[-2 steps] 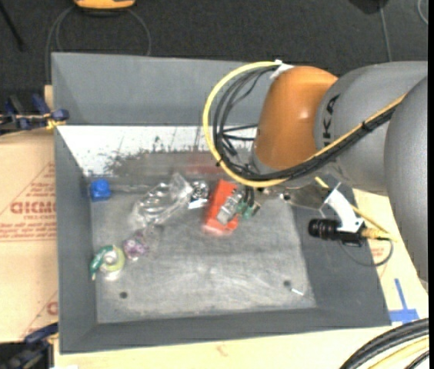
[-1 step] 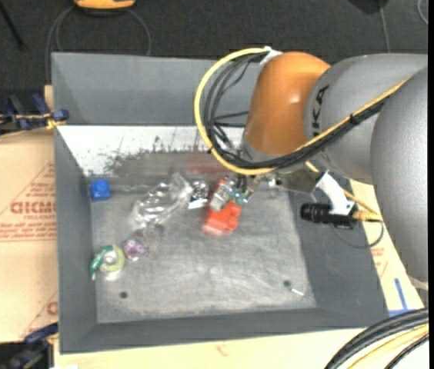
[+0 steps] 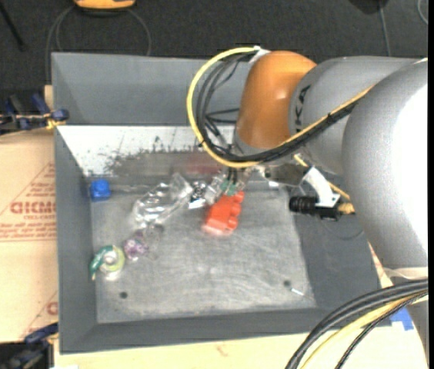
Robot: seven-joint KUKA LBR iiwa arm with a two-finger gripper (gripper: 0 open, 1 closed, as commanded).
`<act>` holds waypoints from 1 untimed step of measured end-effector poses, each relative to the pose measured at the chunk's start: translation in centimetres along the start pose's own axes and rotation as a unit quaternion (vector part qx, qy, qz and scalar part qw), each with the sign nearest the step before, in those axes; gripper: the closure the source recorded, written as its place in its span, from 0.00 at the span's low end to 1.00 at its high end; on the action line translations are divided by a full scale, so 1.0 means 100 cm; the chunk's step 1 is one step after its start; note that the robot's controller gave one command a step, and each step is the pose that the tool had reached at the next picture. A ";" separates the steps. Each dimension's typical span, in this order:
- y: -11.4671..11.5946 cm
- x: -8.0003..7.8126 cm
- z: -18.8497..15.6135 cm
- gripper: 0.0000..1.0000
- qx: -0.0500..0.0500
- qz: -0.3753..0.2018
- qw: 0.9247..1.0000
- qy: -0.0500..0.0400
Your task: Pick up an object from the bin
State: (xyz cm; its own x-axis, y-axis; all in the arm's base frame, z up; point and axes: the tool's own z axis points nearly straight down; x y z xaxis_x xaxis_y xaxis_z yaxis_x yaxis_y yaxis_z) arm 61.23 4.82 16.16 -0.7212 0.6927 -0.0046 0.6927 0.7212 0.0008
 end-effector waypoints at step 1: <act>0.016 0.000 0.022 1.00 -0.001 0.040 0.999 0.000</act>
Offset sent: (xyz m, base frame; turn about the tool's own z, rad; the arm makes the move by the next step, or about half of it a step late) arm 0.0097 0.0124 -0.0217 0.0849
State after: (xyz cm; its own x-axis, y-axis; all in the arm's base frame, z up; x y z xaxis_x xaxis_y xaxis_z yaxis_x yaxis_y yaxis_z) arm 62.31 5.96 13.97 -0.6628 0.7488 -0.0036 0.7488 0.6628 0.0032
